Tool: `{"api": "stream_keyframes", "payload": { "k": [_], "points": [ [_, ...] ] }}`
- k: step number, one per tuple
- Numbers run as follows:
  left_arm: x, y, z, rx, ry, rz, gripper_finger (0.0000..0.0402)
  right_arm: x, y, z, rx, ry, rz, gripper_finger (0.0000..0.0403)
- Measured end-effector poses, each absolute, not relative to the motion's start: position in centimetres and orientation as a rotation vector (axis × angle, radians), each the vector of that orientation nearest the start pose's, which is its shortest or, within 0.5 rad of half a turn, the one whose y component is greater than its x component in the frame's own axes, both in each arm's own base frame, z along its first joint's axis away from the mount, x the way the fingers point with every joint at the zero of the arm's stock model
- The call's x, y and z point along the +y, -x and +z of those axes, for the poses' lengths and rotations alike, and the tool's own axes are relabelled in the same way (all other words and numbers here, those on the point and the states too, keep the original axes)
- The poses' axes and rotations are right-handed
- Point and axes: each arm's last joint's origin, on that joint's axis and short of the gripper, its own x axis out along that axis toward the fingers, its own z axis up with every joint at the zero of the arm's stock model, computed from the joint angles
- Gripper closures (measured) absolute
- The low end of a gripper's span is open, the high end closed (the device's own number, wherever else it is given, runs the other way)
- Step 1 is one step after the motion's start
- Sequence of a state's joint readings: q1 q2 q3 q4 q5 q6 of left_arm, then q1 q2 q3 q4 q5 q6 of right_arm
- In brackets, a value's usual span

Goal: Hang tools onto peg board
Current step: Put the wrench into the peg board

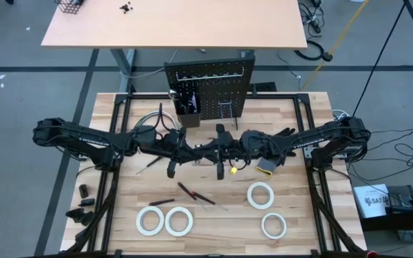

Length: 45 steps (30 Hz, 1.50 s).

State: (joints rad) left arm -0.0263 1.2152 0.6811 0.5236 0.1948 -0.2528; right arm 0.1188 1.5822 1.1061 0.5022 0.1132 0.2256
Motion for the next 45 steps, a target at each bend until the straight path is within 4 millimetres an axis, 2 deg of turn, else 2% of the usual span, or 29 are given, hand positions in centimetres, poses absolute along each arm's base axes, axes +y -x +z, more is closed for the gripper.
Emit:
{"api": "stream_keyframes", "payload": {
  "k": [2, 11, 18, 23, 27, 31, 38, 42, 45],
  "points": [
    [-1.3, -26.5, 27.7, 0.037, 0.247, -0.22, 0.0389, 4.0, -36.3, 31.1, -0.025, -0.236, 0.008, 0.0394],
    [-1.5, -26.5, 27.7, 0.04, 0.251, -0.226, 0.0393, 3.9, -36.3, 31.0, -0.018, -0.252, 0.008, 0.0381],
    [-1.5, -26.4, 27.8, 0.035, 0.255, -0.215, 0.0395, 3.7, -36.3, 30.9, -0.001, -0.239, 0.005, 0.0292],
    [-1.4, -26.3, 27.9, 0.03, 0.25, -0.177, 0.0396, 2.7, -35.8, 31.2, 0.038, -0.236, -0.027, 0.0218],
    [-0.9, -25.7, 28.4, 0.02, 0.246, -0.087, 0.0396, 1.9, -34.7, 32.0, 0.074, -0.233, -0.049, 0.0176],
    [-0.3, -24.5, 28.9, 0.047, 0.243, 0.019, 0.0396, 1.2, -33.3, 33.1, 0.101, -0.231, -0.071, 0.0158],
    [0.5, -22.4, 30.9, -0.053, 0.154, 0.281, 0.0396, 0.5, -32.2, 33.8, 0.115, -0.204, -0.1, 0.0163],
    [1.3, -21.9, 31.5, -0.114, 0.138, 0.532, 0.0396, 0.0, -32.3, 33.8, 0.116, -0.205, -0.116, 0.0166],
    [2.1, -21.9, 31.8, -0.166, 0.152, 0.635, 0.0396, -0.3, -32.4, 33.7, 0.121, -0.201, -0.126, 0.0167]
  ]
}}
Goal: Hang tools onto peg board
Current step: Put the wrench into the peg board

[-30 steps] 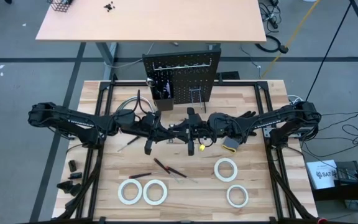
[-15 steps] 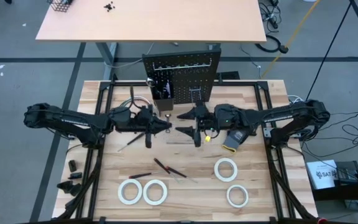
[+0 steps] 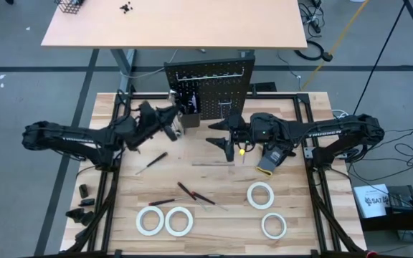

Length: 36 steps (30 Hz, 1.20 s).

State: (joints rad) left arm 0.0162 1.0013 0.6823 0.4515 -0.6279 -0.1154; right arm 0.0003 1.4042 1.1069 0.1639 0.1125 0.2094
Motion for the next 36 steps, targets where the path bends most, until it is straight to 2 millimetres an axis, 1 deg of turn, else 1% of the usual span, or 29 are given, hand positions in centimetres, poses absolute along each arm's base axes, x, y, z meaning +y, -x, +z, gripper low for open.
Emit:
{"api": "stream_keyframes", "payload": {
  "k": [2, 7, 13, 18, 26, 36],
  "points": [
    [2.6, -22.2, 31.8, -0.189, 0.16, 0.663, 0.0396, -0.5, -32.4, 33.6, 0.122, -0.19, -0.129, 0.0167],
    [3.7, -22.7, 31.0, -0.167, 0.166, 0.741, 0.0396, -1.0, -32.5, 33.4, 0.132, -0.183, -0.139, 0.0167],
    [4.5, -23.4, 30.2, -0.148, 0.189, 0.773, 0.0396, -1.0, -32.4, 33.2, 0.16, -0.156, -0.14, 0.0167],
    [5.0, -23.5, 29.9, -0.136, 0.185, 0.796, 0.0396, -1.0, -32.4, 33.1, 0.171, -0.14, -0.139, 0.0167],
    [5.6, -23.4, 29.9, -0.133, 0.183, 0.804, 0.0396, -1.0, -32.4, 33.0, 0.177, -0.136, -0.14, 0.0167],
    [5.6, -23.4, 29.8, -0.12, 0.179, 0.798, 0.0396, -1.0, -32.4, 33.0, 0.176, -0.142, -0.141, 0.0167]
  ]
}}
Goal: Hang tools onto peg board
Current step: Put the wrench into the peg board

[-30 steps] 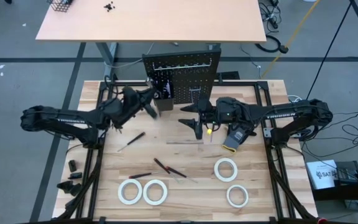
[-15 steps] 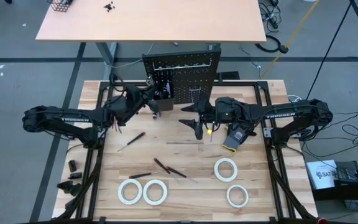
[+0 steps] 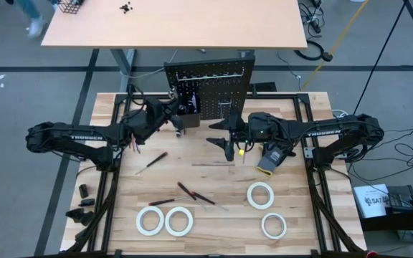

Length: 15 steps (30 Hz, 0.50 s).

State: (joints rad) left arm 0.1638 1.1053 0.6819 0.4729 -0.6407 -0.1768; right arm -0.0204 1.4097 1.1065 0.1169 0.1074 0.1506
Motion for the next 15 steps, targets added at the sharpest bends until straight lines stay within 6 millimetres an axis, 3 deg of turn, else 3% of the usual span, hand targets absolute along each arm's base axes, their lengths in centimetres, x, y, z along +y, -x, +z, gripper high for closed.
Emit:
{"api": "stream_keyframes", "payload": {
  "k": [15],
  "points": [
    [5.64, -23.45, 29.63, -0.104, 0.175, 0.798, 0.0391, -0.97, -32.42, 33.04, 0.173, -0.163, -0.144, 0.0167]
  ]
}}
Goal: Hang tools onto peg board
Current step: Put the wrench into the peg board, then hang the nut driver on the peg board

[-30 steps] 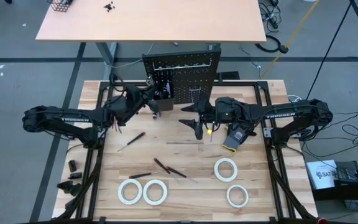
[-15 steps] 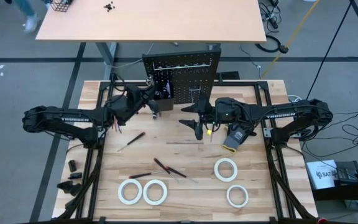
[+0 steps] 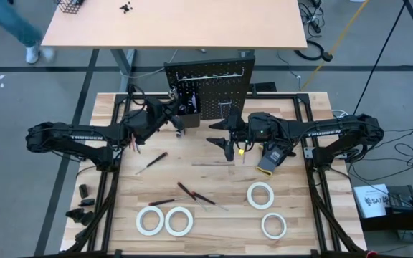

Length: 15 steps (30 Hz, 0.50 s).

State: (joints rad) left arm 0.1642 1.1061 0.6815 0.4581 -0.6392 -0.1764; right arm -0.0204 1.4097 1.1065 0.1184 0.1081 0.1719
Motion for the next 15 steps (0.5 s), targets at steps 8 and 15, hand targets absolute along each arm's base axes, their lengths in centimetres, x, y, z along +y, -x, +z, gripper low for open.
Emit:
{"api": "stream_keyframes", "payload": {
  "k": [8, 15],
  "points": [
    [5.64, -23.46, 29.62, -0.101, 0.168, 0.798, 0.0357, -0.96, -32.42, 33.05, 0.172, -0.182, -0.144, 0.0167],
    [5.64, -23.46, 29.62, -0.101, 0.167, 0.798, 0.0293, -0.89, -32.42, 33.04, 0.172, -0.189, -0.141, 0.0167]
  ]
}}
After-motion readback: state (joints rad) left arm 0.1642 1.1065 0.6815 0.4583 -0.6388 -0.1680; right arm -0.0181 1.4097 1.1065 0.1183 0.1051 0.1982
